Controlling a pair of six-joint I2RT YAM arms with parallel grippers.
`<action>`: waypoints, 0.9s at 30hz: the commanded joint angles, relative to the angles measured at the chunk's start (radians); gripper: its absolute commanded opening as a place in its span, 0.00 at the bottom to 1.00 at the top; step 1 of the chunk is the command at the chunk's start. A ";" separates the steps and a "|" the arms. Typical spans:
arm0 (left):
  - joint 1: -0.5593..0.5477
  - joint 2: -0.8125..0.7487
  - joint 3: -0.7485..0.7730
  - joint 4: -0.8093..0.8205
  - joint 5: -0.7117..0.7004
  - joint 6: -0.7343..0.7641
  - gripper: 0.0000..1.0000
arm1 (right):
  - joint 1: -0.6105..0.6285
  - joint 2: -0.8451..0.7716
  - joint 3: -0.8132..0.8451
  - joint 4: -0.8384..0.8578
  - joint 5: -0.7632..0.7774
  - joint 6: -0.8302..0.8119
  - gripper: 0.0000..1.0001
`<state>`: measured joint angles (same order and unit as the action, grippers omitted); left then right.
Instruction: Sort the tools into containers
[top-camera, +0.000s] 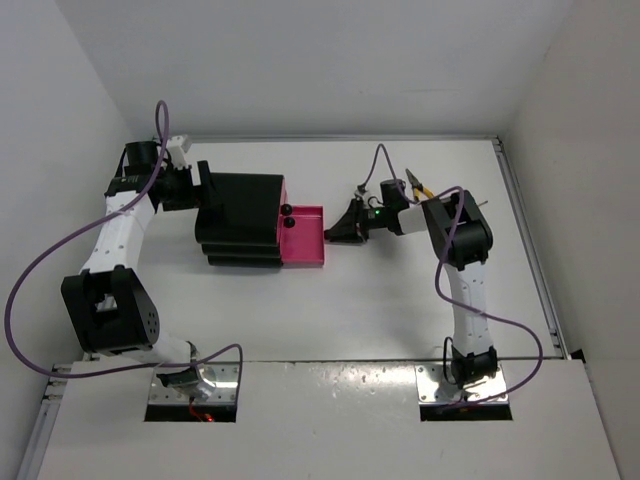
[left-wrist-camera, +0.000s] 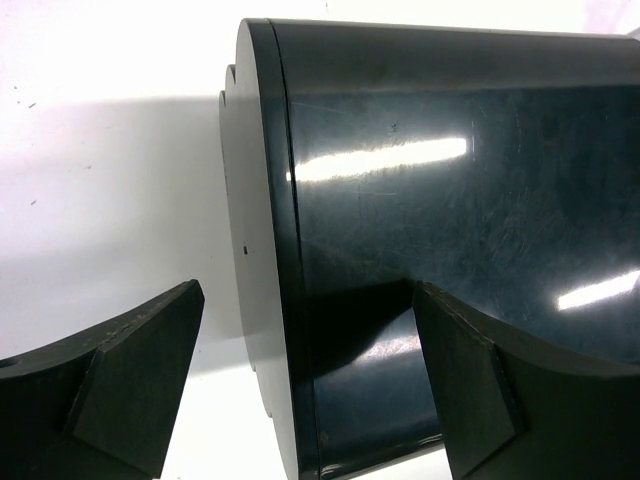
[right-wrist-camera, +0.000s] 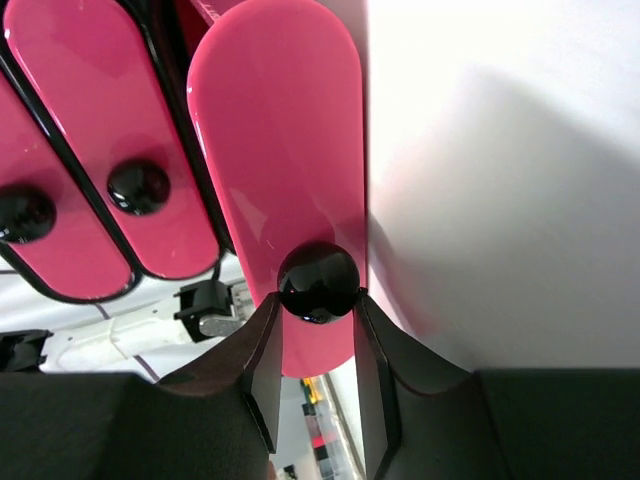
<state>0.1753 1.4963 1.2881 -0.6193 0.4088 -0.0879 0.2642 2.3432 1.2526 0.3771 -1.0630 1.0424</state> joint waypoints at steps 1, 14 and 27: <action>-0.014 0.024 -0.016 -0.013 -0.056 0.007 0.91 | -0.036 -0.062 -0.024 -0.087 0.011 -0.117 0.11; -0.014 0.024 -0.016 -0.003 -0.047 0.007 0.90 | -0.063 -0.116 -0.087 -0.133 0.020 -0.182 0.17; -0.023 0.024 -0.016 -0.003 -0.038 0.007 0.90 | -0.102 -0.134 -0.036 -0.335 0.055 -0.335 0.41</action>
<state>0.1688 1.4982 1.2881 -0.6113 0.4091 -0.0910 0.1776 2.2486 1.1866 0.1253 -1.0584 0.8021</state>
